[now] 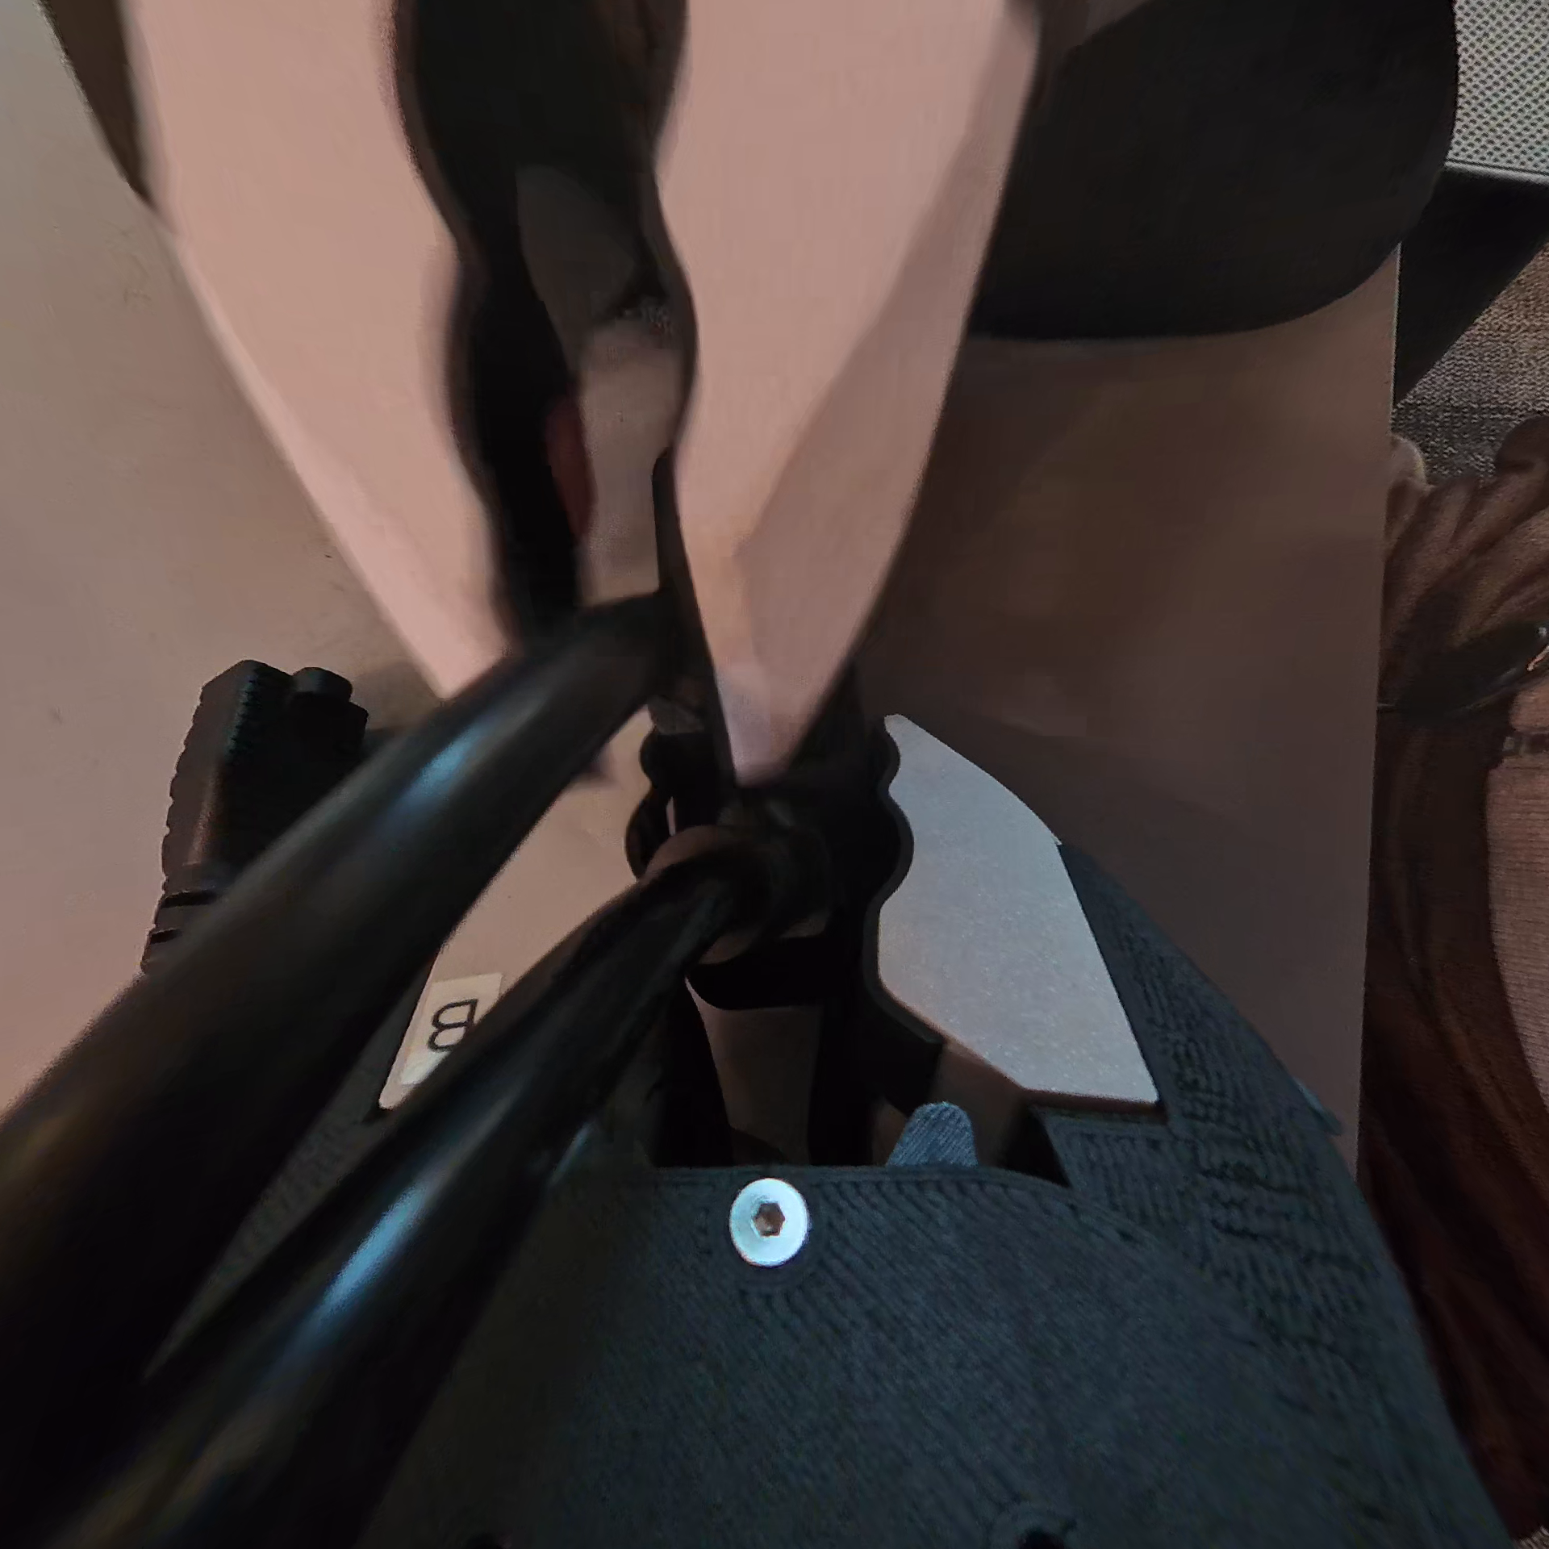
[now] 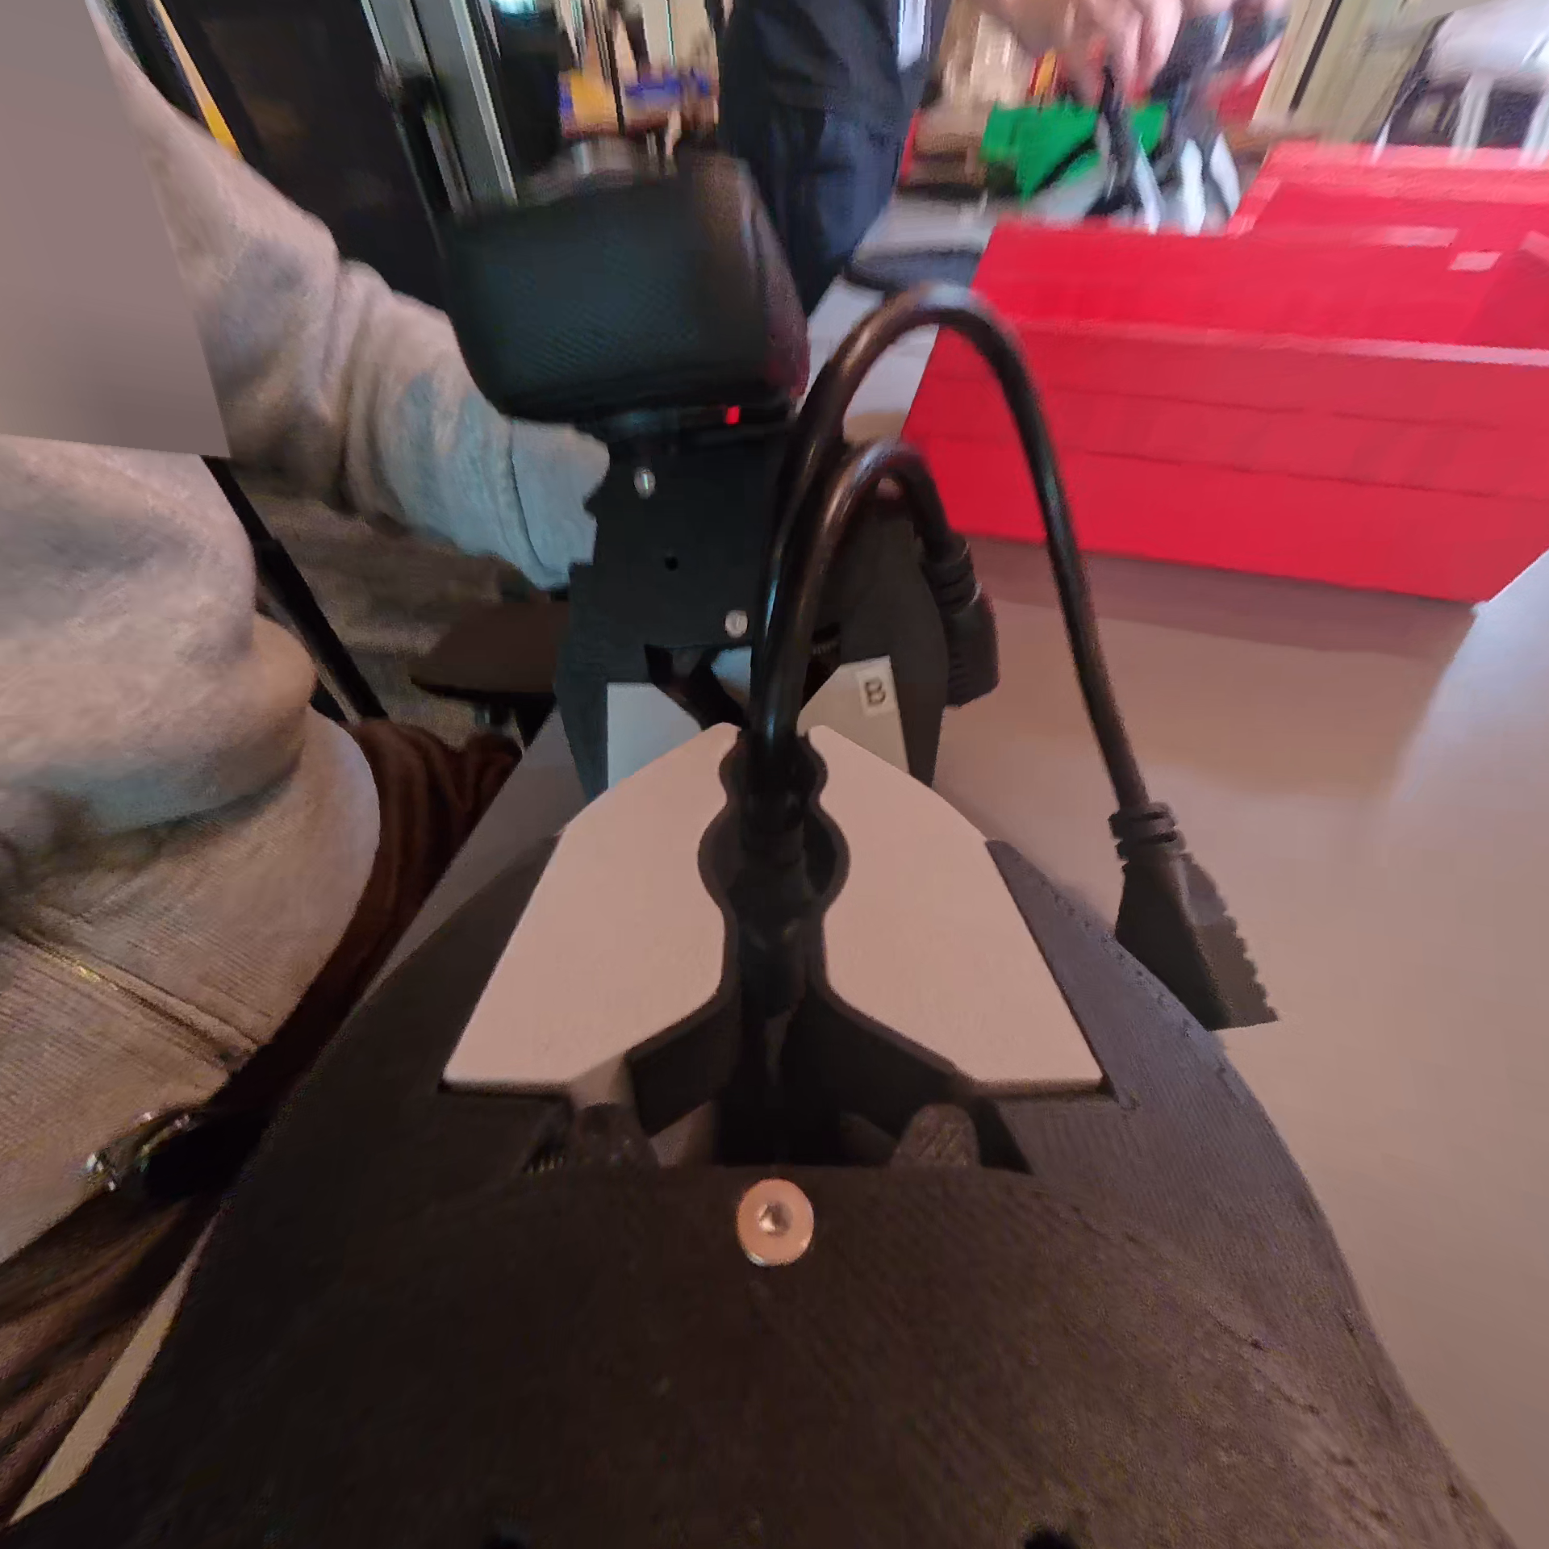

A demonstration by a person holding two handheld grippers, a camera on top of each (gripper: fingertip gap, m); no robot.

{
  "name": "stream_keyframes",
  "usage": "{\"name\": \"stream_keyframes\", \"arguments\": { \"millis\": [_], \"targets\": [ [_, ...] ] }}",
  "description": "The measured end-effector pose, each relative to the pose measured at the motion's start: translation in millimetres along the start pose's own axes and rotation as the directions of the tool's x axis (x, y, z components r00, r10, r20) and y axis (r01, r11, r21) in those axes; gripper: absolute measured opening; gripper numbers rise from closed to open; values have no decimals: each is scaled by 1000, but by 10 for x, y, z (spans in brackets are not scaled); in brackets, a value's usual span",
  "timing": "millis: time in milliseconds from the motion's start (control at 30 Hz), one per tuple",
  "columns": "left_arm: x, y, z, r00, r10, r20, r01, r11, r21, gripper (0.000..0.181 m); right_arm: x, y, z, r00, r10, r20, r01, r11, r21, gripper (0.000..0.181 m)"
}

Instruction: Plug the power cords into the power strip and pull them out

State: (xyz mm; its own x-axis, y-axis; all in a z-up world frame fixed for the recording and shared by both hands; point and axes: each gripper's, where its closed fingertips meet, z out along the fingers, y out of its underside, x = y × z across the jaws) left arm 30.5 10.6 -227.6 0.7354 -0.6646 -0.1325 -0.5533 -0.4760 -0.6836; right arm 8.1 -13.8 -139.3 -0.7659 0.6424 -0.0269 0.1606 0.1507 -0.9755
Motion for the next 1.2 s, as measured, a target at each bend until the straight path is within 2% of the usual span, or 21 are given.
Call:
{"name": "stream_keyframes", "arguments": {
  "millis": [67, 133, 200, 267, 400, 467, 1200],
  "targets": [
    [-2, 1, -3, 1000, 0, 2, 0, 1000, 1, 45, 116, -190, -216, 998, 50, -37, -45, 991, 126, 28],
    [-2, 1, -2, 1000, 0, 3, 0, 1000, 1, 45, 202, -255, -402, 994, 103, -42, -94, 977, 192, 31],
    [-1, 0, -1, 1000, 0, 3, 0, 1000, 2, 45, 217, -155, -424, 991, 127, -34, -121, 982, 148, 41],
    [-1, -1, -1, 1000, 0, 2, 0, 1000, 2, 45, 157, 13, -334, 994, 108, -18, -107, 994, 28, 44],
    [-1, -2, -2, 1000, 0, 2, 0, 1000, 3, 45, 4, 258, -109, 998, 65, 26, -61, 987, -146, 40],
    [-1, -3, -1, 1000, 0, 2, 0, 1000, 3, 45, -21, 327, -30, 999, 23, 25, -18, 984, -180, 27],
    [2, -10, 9, 1000, -7, -3, 7, 1000, 3, 46, -8, 291, -55, 997, -79, 27, 83, 978, -192, 16]
  ]
}}
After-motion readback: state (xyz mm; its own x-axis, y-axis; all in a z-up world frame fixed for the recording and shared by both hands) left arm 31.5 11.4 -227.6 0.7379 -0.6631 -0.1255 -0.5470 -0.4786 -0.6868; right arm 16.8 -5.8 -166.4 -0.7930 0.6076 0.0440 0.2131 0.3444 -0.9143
